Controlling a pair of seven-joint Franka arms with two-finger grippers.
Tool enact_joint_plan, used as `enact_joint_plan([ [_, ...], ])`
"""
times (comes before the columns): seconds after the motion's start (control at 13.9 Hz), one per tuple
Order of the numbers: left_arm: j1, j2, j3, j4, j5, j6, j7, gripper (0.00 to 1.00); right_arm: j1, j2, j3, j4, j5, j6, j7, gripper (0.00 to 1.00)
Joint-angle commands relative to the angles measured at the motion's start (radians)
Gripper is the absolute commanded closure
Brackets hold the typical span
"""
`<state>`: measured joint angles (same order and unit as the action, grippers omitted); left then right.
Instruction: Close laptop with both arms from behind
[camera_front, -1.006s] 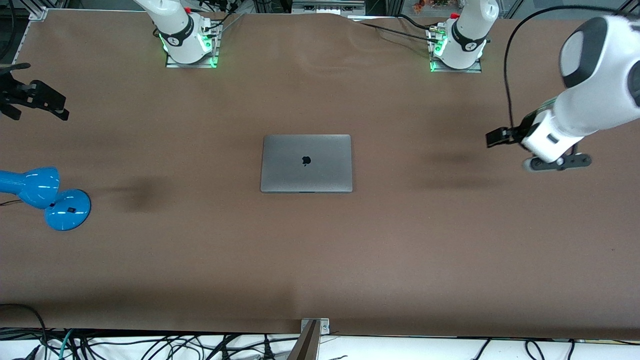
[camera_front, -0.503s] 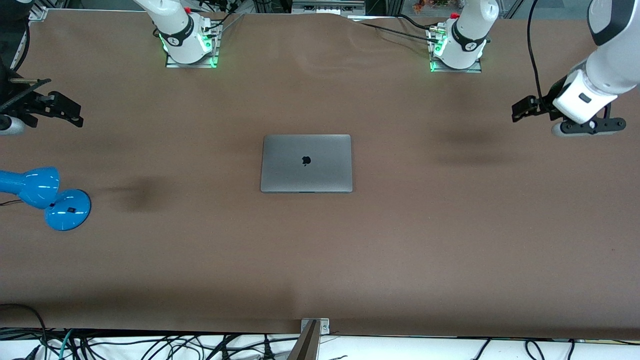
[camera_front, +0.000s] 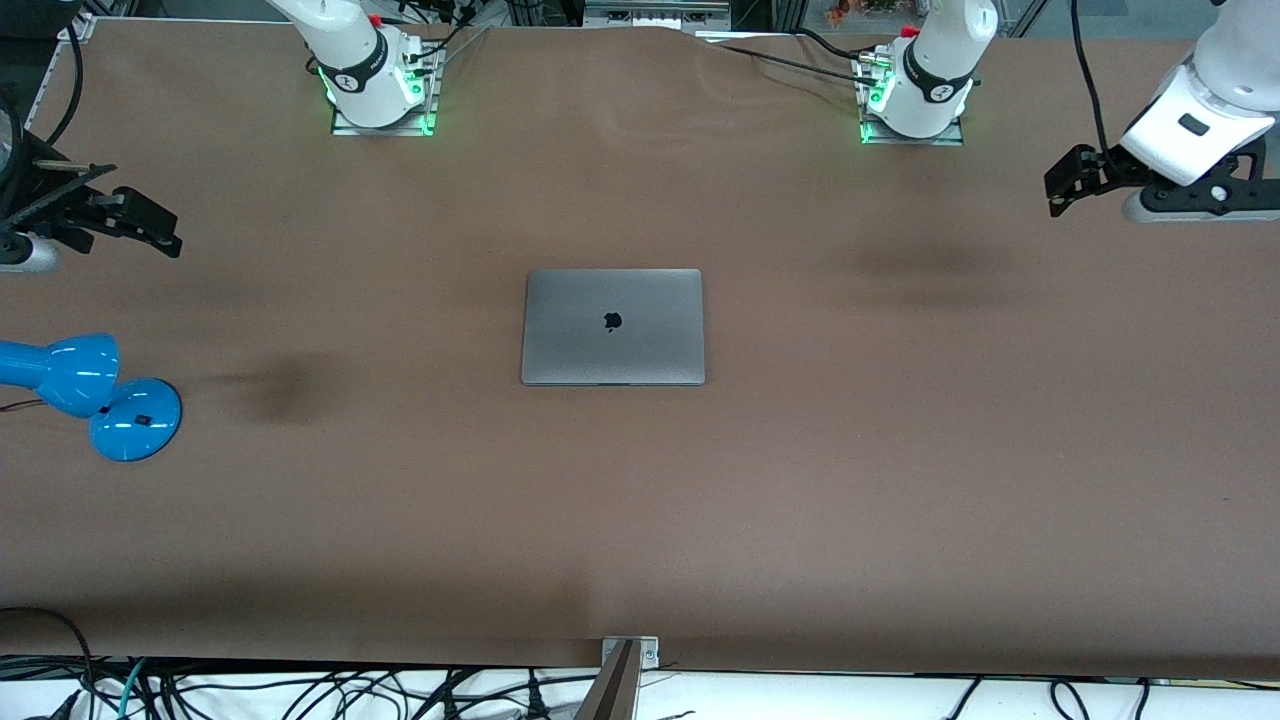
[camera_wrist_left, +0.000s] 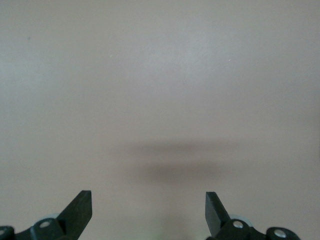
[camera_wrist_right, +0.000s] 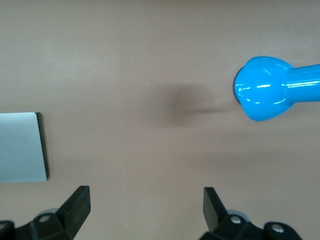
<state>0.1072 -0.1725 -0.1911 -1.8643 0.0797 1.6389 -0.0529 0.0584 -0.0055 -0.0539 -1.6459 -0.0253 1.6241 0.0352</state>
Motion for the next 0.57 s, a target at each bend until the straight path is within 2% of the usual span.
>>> enact_joint_plan([
  [0.0, 0.022, 0.146, -0.027, 0.144, 0.017, -0.033, 0.018, 0.00, -0.002, 0.002, -0.006, 0.006, 0.027, -0.006, 0.012, 0.00],
  [0.22, -0.006, 0.171, -0.013, 0.174, 0.020, -0.033, 0.025, 0.00, -0.003, 0.002, -0.007, 0.006, 0.027, -0.006, 0.012, 0.00],
  [0.36, -0.055, 0.169, 0.063, 0.177, 0.017, -0.033, 0.025, 0.00, -0.002, 0.002, -0.007, 0.008, 0.025, -0.006, 0.012, 0.00],
  [0.5, -0.057, 0.169, 0.068, 0.189, 0.017, -0.033, 0.025, 0.00, -0.002, 0.002, -0.007, 0.006, 0.025, -0.006, 0.011, 0.00],
])
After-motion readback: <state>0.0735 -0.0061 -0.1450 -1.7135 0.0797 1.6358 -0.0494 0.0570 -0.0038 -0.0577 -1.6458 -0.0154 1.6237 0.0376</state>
